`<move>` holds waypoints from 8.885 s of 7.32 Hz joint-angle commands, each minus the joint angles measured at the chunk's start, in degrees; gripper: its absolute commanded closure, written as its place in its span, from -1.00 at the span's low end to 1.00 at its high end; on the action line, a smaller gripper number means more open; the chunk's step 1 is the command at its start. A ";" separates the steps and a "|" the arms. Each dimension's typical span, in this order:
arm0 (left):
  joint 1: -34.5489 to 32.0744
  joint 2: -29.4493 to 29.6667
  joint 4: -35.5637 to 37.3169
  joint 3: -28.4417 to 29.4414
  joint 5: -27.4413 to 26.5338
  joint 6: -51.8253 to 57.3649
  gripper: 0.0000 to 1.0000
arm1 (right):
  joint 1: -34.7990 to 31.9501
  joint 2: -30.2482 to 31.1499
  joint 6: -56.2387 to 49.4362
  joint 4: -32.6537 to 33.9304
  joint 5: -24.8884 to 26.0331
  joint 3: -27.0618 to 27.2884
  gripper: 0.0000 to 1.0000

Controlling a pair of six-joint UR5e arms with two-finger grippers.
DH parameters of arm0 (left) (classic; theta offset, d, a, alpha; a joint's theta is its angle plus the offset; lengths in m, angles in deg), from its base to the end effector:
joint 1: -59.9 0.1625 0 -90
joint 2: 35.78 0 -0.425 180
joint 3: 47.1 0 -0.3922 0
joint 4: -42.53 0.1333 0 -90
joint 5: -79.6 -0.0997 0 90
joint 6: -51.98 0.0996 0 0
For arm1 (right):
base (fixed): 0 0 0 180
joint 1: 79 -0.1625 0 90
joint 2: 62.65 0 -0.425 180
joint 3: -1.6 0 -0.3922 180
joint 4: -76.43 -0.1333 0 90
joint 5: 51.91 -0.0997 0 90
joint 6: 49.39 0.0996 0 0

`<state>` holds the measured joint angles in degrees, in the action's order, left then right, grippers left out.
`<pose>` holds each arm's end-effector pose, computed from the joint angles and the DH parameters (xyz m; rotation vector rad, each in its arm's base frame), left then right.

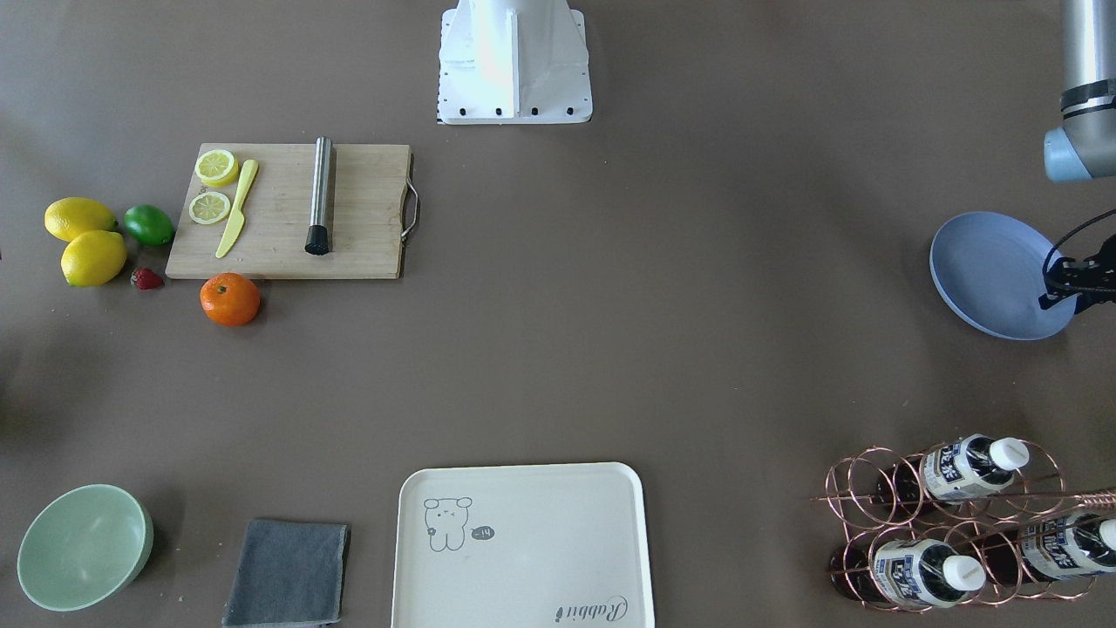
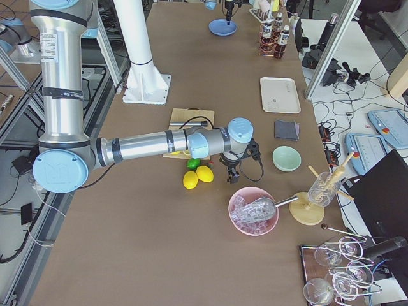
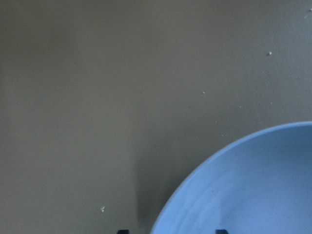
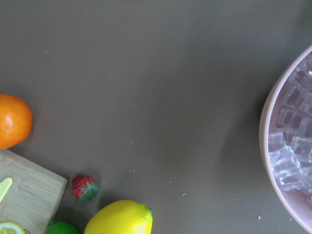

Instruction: Pick orange to plate

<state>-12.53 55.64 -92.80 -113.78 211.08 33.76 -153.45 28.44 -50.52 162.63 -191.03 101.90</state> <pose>0.0854 -0.4928 0.7625 0.1526 0.7991 0.1373 -0.0757 -0.4885 0.5657 0.1048 -0.8785 -0.3693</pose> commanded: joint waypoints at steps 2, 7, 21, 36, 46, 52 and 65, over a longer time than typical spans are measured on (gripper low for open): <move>0.19 0.95 1.54 -3.34 1.13 -3.56 1.00 | 0.18 -0.03 0.07 0.02 -0.18 0.25 -1.00; 6.03 3.24 17.46 -28.97 7.65 -27.75 1.00 | 0.79 -0.03 1.13 -0.07 -0.18 0.43 -1.00; 44.74 25.83 2.45 -26.13 -24.52 -67.73 -0.96 | 5.79 -6.87 9.70 -0.07 0.35 0.43 -1.00; 33.32 18.71 13.07 -35.53 -16.08 -65.45 -0.95 | 29.62 -10.93 38.74 -11.67 19.07 -0.36 -0.95; 26.85 18.62 21.23 -38.43 -10.41 -61.53 -0.95 | 35.30 -25.89 54.57 -5.64 20.82 0.69 1.00; 16.36 10.63 21.33 -36.84 -3.08 -42.77 -0.95 | 47.55 -45.56 69.07 -3.04 32.96 -12.92 1.00; 9.01 9.93 29.44 -36.93 -0.01 -28.81 -0.95 | 36.89 -36.55 64.01 -1.48 24.84 -2.07 -1.00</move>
<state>0.28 66.20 -68.69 -150.43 209.67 -3.64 -110.98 -12.69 16.87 160.39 -160.90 95.05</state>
